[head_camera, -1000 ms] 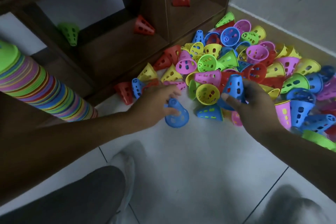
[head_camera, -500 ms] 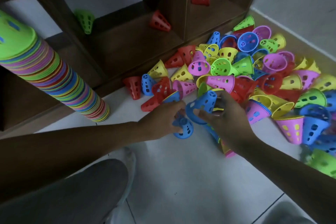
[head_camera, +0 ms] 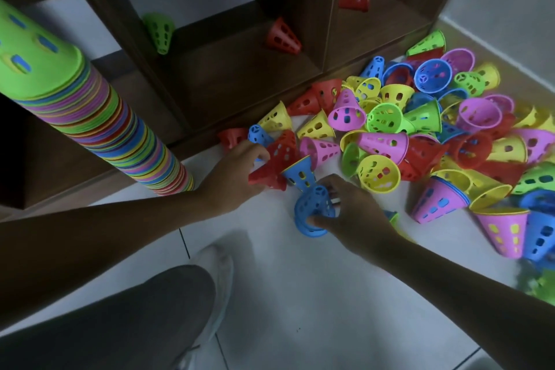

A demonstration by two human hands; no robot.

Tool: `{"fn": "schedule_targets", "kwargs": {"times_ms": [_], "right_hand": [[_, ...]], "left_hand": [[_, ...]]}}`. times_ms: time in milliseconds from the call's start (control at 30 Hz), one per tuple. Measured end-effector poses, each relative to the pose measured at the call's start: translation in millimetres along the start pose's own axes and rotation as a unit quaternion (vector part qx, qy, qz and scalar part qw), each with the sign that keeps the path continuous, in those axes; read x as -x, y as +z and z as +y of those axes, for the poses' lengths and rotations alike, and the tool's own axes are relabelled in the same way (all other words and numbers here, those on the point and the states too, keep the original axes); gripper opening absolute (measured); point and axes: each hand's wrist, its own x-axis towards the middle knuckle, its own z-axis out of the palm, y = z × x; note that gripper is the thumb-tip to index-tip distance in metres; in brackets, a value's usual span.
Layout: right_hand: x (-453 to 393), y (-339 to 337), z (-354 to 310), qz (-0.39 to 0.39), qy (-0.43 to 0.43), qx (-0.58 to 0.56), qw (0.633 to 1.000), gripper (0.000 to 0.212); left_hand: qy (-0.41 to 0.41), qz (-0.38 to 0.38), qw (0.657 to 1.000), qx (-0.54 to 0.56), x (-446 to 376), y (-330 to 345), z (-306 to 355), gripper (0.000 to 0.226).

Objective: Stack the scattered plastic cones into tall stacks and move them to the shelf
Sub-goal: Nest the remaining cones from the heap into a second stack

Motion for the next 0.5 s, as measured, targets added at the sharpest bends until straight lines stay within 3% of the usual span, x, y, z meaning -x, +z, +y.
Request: {"fn": "schedule_targets", "kwargs": {"times_ms": [267,400,500], "right_hand": [[-3,4,11,-0.027,-0.006,0.004,1.0,0.041],[-2,-16,16,0.028,-0.028,0.036,0.999,0.04],[-3,-39,24,0.124,-0.064,0.126,0.982,0.038]], "left_hand": [[0.009,-0.019,1.0,-0.02,-17,11,-13,0.057],[-0.006,-0.029,0.999,-0.033,-21,19,-13,0.064],[-0.026,-0.05,0.998,-0.028,-23,22,-8,0.056]]}}
